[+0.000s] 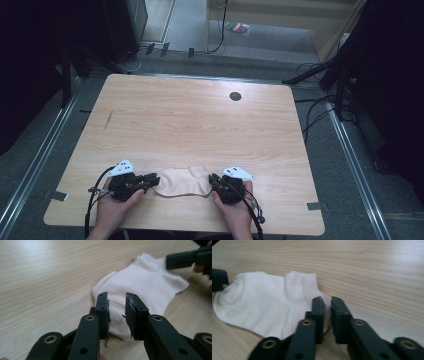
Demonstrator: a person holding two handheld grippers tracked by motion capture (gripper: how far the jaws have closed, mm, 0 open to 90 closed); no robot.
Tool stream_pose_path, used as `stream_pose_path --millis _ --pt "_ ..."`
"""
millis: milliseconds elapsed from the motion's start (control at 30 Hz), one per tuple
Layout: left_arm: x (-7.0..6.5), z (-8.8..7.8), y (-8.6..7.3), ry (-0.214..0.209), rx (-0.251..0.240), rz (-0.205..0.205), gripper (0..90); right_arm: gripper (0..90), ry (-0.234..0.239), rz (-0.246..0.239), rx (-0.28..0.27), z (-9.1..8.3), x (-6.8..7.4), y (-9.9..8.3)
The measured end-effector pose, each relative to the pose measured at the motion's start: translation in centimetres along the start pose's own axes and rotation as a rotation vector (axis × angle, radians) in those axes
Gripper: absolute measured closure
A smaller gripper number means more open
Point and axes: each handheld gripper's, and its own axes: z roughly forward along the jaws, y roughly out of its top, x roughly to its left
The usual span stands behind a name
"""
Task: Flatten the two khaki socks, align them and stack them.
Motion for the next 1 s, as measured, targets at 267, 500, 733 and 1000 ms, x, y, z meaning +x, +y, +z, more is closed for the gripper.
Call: stream_pose_path --millis 267,500,733,1000 --pt "-0.1 0.4 0.0 0.045 0.027 0.037 75.9 88.3 0.002 -0.03 -0.07 -0.6 0.2 1.6" --pt "-0.1 0.5 0.0 0.051 0.025 0.034 67.8 74.3 -0.017 -0.013 0.006 0.8 -0.8 1.1" --pt "-0.2 0.0 -0.1 0.032 -0.013 0.037 61.6 73.1 0.048 -0.024 -0.081 -0.6 0.0 1.1" --pt "-0.8 0.0 -0.5 0.02 0.033 0.119 56.5 78.8 0.134 -0.163 0.048 0.8 3.0 -0.5"
